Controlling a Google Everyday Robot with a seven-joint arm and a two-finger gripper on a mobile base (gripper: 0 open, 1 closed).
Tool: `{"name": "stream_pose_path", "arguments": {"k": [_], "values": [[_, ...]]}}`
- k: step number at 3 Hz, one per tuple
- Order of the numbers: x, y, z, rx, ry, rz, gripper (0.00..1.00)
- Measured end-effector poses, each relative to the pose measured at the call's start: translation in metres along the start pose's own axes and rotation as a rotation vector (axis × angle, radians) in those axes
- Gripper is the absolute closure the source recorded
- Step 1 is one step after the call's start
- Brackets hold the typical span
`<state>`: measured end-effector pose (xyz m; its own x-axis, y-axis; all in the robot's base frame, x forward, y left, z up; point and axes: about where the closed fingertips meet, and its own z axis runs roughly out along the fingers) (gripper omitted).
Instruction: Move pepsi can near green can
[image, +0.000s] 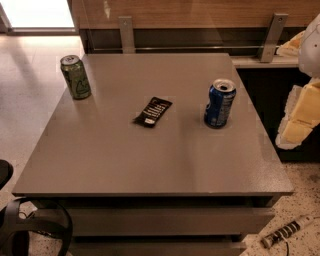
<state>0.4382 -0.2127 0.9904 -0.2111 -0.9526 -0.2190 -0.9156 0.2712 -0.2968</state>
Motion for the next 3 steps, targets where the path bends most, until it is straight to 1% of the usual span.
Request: {"name": "stream_pose_path", "arguments": {"k": [1,2,3], "values": [[0.0,0.0,0.0,0.0,0.0,0.0,0.0],[0.003,-0.017,0.009,0.023,-0.105,0.032,0.0],[0.004,-0.032,0.019,0.034,-0.22,0.061,0.0]]}}
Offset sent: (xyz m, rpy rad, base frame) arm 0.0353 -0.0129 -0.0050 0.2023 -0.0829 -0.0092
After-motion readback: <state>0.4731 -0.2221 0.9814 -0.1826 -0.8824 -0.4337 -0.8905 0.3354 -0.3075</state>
